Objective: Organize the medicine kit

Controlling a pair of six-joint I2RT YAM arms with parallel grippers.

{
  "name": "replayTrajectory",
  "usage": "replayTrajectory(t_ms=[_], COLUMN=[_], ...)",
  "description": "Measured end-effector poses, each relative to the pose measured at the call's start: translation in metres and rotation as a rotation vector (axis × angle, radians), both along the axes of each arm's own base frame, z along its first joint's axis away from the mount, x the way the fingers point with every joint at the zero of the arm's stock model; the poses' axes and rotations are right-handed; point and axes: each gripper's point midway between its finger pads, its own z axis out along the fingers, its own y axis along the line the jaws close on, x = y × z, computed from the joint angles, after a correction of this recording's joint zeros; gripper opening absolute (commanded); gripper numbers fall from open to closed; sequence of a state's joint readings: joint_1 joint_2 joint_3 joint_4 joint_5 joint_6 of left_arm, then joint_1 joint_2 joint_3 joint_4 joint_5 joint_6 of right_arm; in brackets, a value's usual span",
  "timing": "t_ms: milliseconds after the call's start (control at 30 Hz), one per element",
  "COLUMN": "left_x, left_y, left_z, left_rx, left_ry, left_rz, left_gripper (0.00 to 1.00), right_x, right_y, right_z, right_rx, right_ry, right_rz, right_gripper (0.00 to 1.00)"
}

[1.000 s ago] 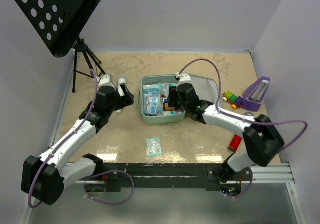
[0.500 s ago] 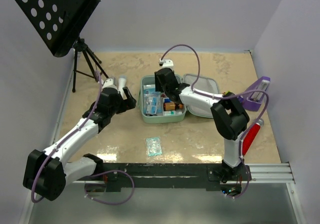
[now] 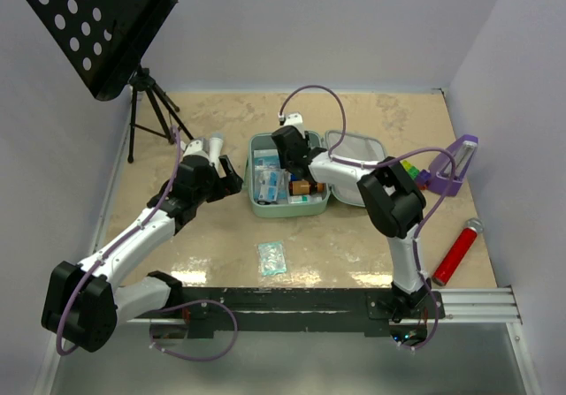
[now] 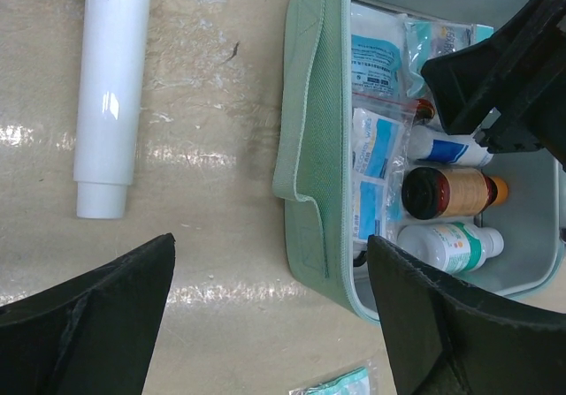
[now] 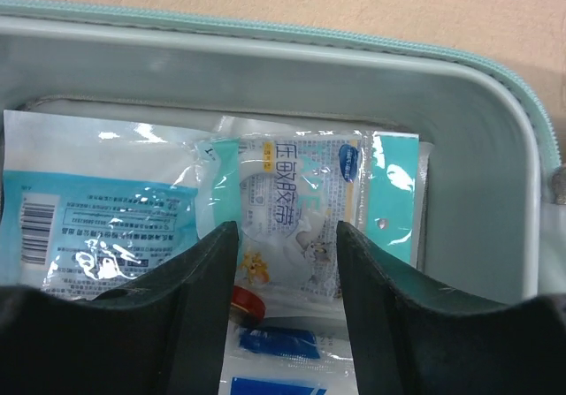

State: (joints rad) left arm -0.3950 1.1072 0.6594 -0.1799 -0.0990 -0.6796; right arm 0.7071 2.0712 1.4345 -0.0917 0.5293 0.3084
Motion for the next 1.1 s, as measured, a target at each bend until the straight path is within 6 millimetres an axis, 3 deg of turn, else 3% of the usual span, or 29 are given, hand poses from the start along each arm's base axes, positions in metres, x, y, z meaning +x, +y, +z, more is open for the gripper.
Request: replayTrajectory(t_ms=[600, 667, 800, 933, 1000, 1100], left_x=[-0.001, -0.001, -0.002, -0.006, -0.010, -0.025], left_y=[-0.003, -0.003, -0.002, 0.001, 0.001, -0.005], left_z=[-0.004, -0.004, -0.004, 0.000, 0.006, 0.009], left_rx=[-0.011, -0.011, -0.011, -0.012, -0.027, -0.049], left_ry=[0.015, 0.015, 0.016, 0.013, -0.009, -0.035], left_rz=[-0.006, -0.006, -0.006, 0.002, -0.003, -0.040], left_gripper=[0.93, 0.93, 0.93, 0.95, 0.97, 1.00], right_x=[0.004, 0.002, -0.004, -0.033, -0.047, -0.069], right_y=[-0.028, -0.027, -0.018, -0.015, -0.017, -0.023], right_z=[0.017, 0.030, 0.079, 0.126, 0.137, 0.135], right_rx=[-0.013, 0.004, 0.082, 0.196, 0.228, 0.251], right_ry=[-0.015, -0.032, -0.097, -0.163, -0.178, -0.168], right_rz=[-0.054, -0.049, -0.017, 0.050, 0.074, 0.096], right_gripper=[0.51, 0.51, 0.51, 0.51, 0.51, 0.52])
